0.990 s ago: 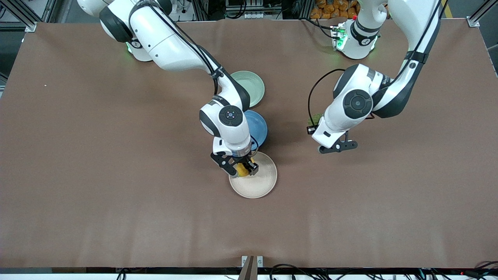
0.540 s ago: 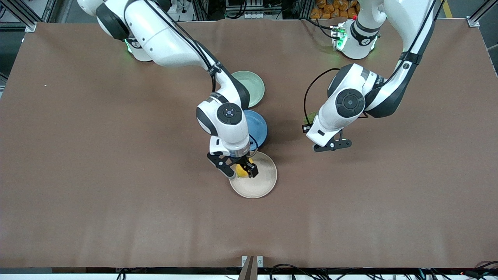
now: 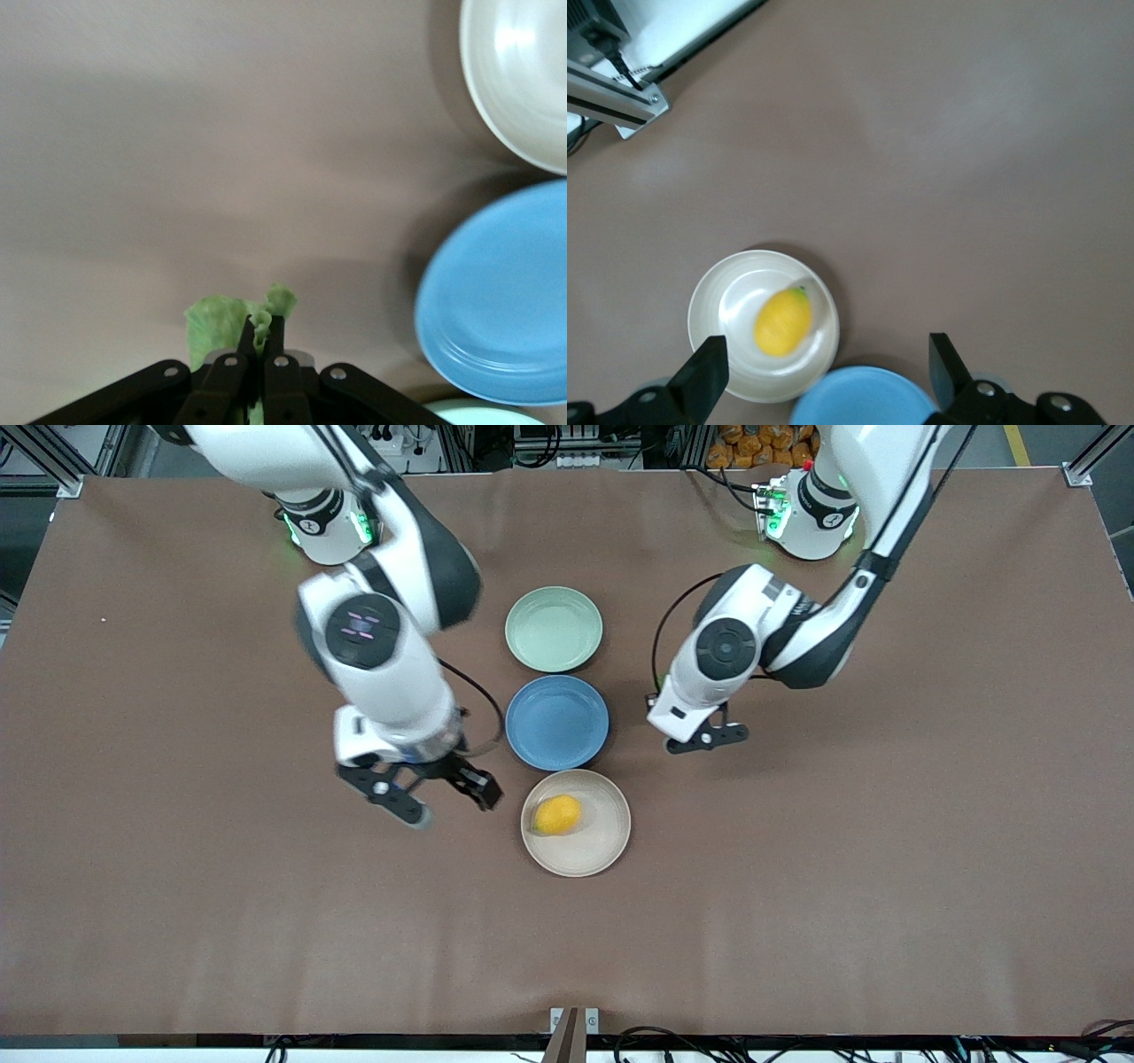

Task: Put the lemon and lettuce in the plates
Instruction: 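Release the lemon and withdraw the right gripper while the left gripper carries lettuce, then lower the lettuce onto the pale green plate and open the left gripper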

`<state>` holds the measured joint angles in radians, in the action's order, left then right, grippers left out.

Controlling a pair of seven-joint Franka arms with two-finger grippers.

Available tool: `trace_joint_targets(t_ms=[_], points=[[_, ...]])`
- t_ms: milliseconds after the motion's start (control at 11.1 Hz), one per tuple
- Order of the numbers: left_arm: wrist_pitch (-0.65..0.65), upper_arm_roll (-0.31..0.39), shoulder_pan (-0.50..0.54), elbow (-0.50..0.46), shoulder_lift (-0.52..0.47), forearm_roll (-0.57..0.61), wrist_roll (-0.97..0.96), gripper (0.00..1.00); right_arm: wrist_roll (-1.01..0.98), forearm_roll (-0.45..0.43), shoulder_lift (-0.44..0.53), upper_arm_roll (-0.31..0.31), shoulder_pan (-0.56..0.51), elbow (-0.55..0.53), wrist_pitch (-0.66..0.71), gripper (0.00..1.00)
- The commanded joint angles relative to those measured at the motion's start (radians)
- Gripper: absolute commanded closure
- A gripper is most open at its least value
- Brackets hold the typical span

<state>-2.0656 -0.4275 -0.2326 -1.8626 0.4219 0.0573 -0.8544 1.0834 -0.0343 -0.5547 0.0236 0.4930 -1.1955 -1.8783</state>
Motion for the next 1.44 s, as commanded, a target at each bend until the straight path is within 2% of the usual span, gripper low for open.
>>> trace_joint_targets(t_ms=[0, 180, 450, 720, 810, 900, 990, 1170, 1350], points=[[0.015, 0.004, -0.146, 0.11, 0.105, -0.014, -0.214, 1.0, -0.251, 0.048, 0.206, 0.01, -0.108, -0.116, 0.131, 0.0], [0.015, 0.006, -0.27, 0.14, 0.13, -0.007, -0.366, 1.0, -0.4, 0.048, 0.304, 0.01, -0.187, -0.163, 0.194, 0.0], [0.015, 0.006, -0.393, 0.154, 0.15, -0.014, -0.458, 1.0, -0.541, 0.047, 0.383, -0.001, -0.284, -0.168, 0.289, 0.0], [0.013, 0.009, -0.453, 0.209, 0.211, 0.001, -0.48, 1.0, -0.759, 0.047, 0.436, -0.005, -0.398, -0.168, 0.352, 0.0], [0.013, 0.013, -0.473, 0.232, 0.233, 0.001, -0.479, 0.78, -0.808, 0.047, 0.452, -0.005, -0.43, -0.17, 0.369, 0.0], [0.013, 0.015, -0.487, 0.233, 0.242, 0.012, -0.47, 0.03, -0.859, 0.047, 0.463, -0.005, -0.46, -0.171, 0.381, 0.0], [0.013, 0.015, -0.494, 0.233, 0.239, 0.039, -0.479, 0.0, -0.919, 0.047, 0.479, -0.005, -0.485, -0.197, 0.39, 0.0], [0.015, 0.025, -0.476, 0.229, 0.21, 0.045, -0.483, 0.0, -1.002, 0.047, 0.515, -0.017, -0.52, -0.249, 0.383, 0.0], [0.051, 0.12, -0.433, 0.235, 0.128, 0.056, -0.451, 0.0, -1.042, 0.047, 0.536, -0.037, -0.522, -0.271, 0.383, 0.0]])
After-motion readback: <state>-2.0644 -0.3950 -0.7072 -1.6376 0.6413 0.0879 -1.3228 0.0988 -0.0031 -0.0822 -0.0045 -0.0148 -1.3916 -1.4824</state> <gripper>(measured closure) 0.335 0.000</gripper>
